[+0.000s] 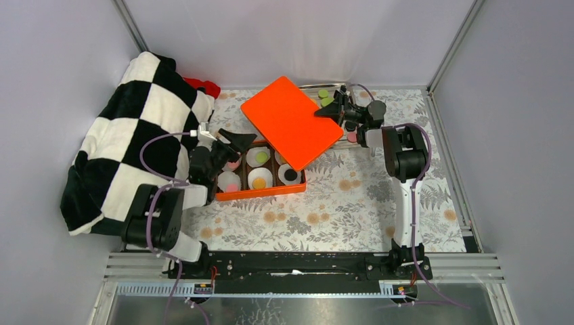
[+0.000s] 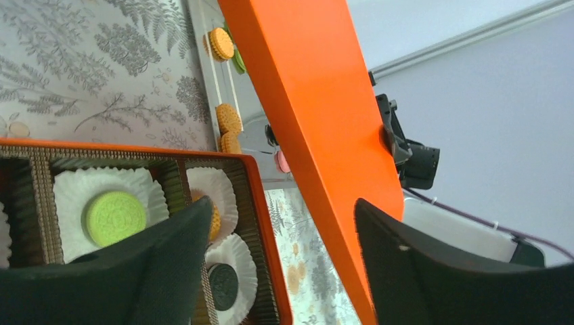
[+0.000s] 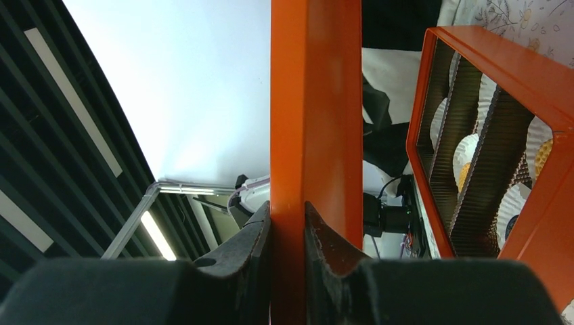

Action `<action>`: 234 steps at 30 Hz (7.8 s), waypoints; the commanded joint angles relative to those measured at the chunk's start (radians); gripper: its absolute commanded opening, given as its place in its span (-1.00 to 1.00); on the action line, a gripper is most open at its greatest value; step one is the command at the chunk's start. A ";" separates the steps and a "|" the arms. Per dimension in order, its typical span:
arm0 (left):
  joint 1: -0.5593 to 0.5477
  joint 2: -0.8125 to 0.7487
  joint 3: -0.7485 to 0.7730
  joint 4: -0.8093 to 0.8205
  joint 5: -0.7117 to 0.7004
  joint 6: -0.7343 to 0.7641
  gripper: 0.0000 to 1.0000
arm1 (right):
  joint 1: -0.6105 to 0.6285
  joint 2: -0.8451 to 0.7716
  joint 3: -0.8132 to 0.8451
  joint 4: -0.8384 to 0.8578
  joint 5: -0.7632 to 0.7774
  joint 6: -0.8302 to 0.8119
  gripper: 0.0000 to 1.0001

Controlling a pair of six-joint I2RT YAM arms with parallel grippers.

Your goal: Pack the cookies

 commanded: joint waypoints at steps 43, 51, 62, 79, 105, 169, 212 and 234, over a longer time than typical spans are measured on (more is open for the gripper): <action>0.070 -0.168 0.180 -0.074 -0.005 -0.211 -1.00 | 0.068 -0.316 -0.254 -0.050 0.333 -0.327 0.50; 0.104 -0.232 0.241 -0.201 -0.129 -0.251 -1.00 | 0.167 -0.383 -0.513 0.142 0.444 -0.240 0.61; 0.059 -0.071 0.041 0.209 -0.152 -0.498 -1.00 | 0.265 -0.265 -0.360 0.214 0.526 -0.183 0.60; -0.067 -0.026 0.116 0.101 -0.089 -0.399 -0.99 | 0.307 -0.100 -0.184 0.188 0.506 -0.037 -0.97; -0.108 -0.378 0.661 -1.377 -0.192 0.409 -1.00 | 0.067 -0.044 0.221 -0.412 0.263 -0.255 -1.00; -0.240 -0.261 0.179 -1.060 -0.639 0.282 -1.00 | 0.170 -0.084 0.084 -1.573 0.277 -1.433 -1.00; -0.194 -0.201 0.465 -1.577 -0.840 0.069 -1.00 | 0.133 -0.490 -0.089 -1.871 1.080 -1.545 -1.00; -0.154 0.053 0.332 -1.233 -0.860 0.026 -1.00 | 0.373 -0.319 0.028 -1.933 0.989 -1.581 -1.00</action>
